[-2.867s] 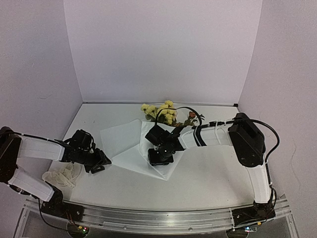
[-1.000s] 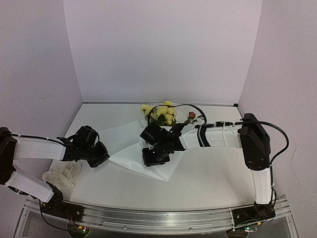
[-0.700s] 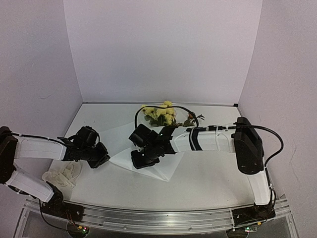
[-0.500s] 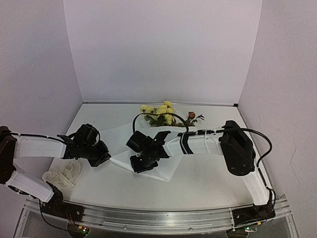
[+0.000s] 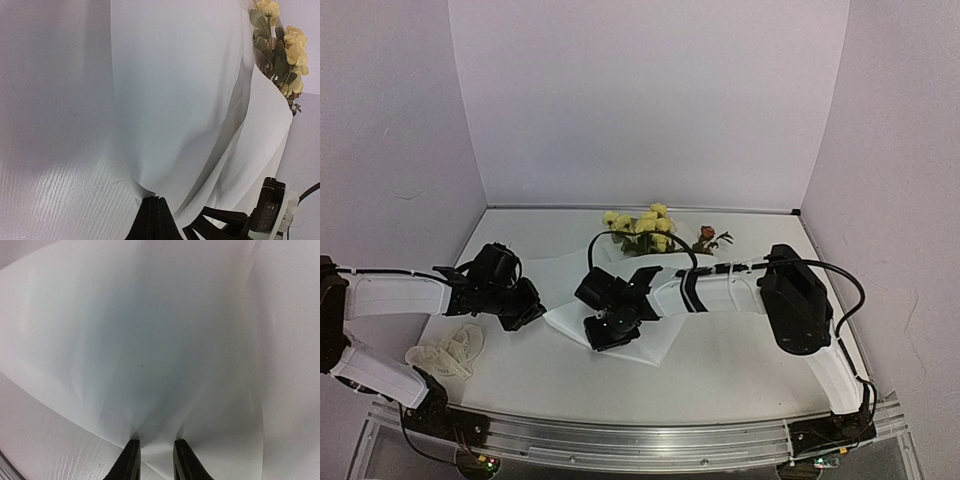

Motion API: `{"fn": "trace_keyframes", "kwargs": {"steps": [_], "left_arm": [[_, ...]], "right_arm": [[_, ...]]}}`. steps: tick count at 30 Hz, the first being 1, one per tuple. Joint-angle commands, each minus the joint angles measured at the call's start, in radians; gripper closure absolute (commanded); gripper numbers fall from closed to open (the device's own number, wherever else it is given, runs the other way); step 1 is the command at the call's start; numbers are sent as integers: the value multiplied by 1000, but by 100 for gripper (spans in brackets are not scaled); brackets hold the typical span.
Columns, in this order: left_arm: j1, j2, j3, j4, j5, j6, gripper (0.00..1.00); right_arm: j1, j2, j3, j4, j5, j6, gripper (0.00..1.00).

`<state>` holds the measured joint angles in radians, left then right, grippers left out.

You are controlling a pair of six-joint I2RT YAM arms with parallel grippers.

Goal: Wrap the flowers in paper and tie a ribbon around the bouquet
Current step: Pick up the two-thirds-folded wrapping paper from the center of the board, then pass from the left arm to the right

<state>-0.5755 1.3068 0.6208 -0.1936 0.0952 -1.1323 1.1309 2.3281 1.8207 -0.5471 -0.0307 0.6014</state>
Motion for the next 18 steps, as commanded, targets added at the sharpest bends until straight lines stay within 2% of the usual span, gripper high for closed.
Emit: {"fn": "trace_keyframes", "kwargs": {"steps": [1, 8, 14, 18], "left_arm": [[-3, -28, 44, -18, 2, 28, 100], [-4, -24, 75, -35, 10, 65, 100], [-12, -21, 109, -57, 18, 93, 100], [-24, -13, 134, -61, 27, 112, 100]], "right_arm": [[-2, -167, -24, -22, 25, -17, 73], [-4, -321, -185, -26, 116, -41, 68], [-20, -326, -292, -27, 206, -33, 70], [-33, -286, -298, -24, 222, -44, 71]]}}
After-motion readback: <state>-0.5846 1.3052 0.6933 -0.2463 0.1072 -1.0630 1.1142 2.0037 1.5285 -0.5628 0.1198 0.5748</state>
